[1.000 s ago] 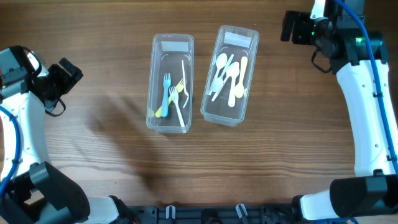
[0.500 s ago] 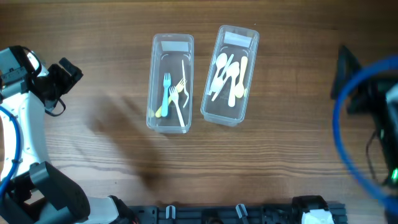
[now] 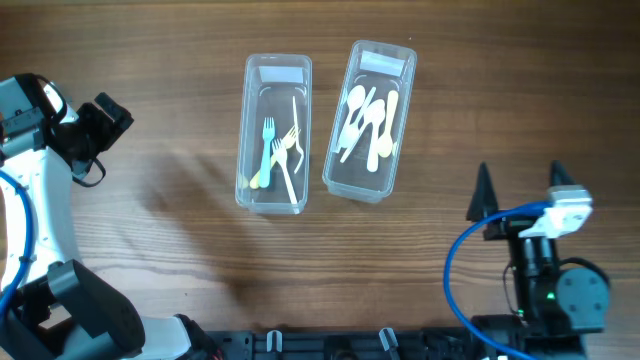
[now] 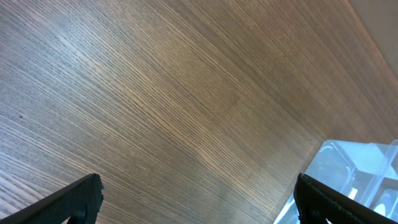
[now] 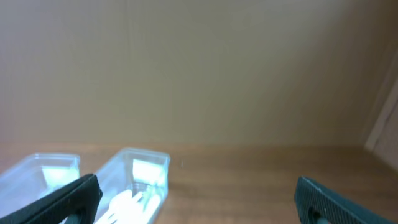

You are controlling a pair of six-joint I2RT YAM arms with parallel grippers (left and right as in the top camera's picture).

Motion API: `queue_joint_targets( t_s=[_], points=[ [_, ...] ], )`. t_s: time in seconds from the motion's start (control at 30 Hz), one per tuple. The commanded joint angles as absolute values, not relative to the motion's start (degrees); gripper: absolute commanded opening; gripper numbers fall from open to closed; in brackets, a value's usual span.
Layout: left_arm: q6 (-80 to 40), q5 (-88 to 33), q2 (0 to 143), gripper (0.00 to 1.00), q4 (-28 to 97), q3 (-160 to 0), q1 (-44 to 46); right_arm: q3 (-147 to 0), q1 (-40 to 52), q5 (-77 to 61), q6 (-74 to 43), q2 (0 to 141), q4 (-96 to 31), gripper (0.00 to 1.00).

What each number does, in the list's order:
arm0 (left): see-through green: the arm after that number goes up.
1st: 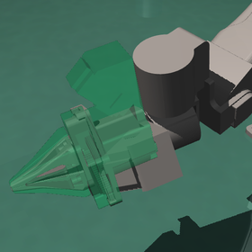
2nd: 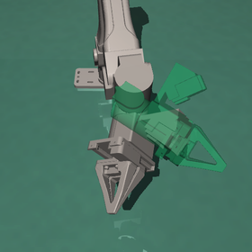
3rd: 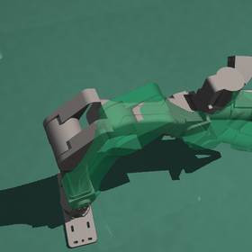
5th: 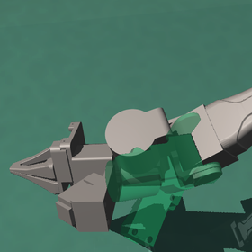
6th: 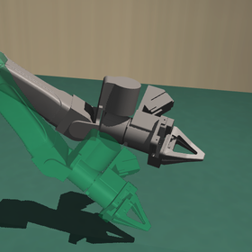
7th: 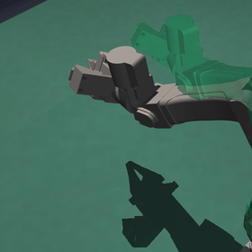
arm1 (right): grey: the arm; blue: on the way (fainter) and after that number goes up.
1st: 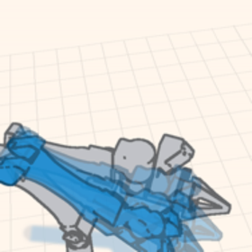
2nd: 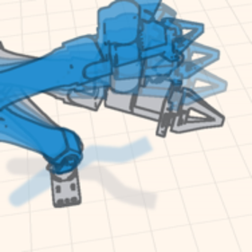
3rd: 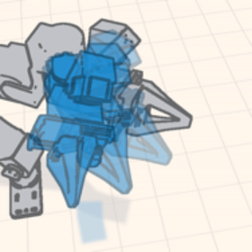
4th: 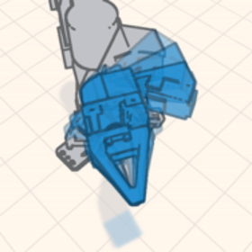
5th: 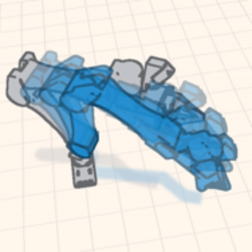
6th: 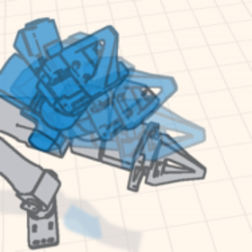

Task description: Pack container

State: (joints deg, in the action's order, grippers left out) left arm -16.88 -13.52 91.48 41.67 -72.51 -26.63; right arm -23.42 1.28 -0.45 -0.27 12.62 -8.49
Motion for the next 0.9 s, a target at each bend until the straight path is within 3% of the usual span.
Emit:
queue_joint_targets(
  t_s=[0.0,0.33,0.87],
  points=[
    [-17.37,-13.82,90.72,1.00,41.65,-73.10,-26.81,-15.57,1.08,-2.66,0.03,8.01,-4.10,1.00],
    [-17.37,-13.82,90.72,1.00,41.65,-73.10,-26.81,-6.61,1.08,-5.67,0.08,0.16,-3.60,1.00],
    [-17.39,-13.82,90.72,1.00,41.65,-73.08,-26.81,-0.32,1.08,-5.85,3.09,0.19,0.54,1.00]
  ],
)
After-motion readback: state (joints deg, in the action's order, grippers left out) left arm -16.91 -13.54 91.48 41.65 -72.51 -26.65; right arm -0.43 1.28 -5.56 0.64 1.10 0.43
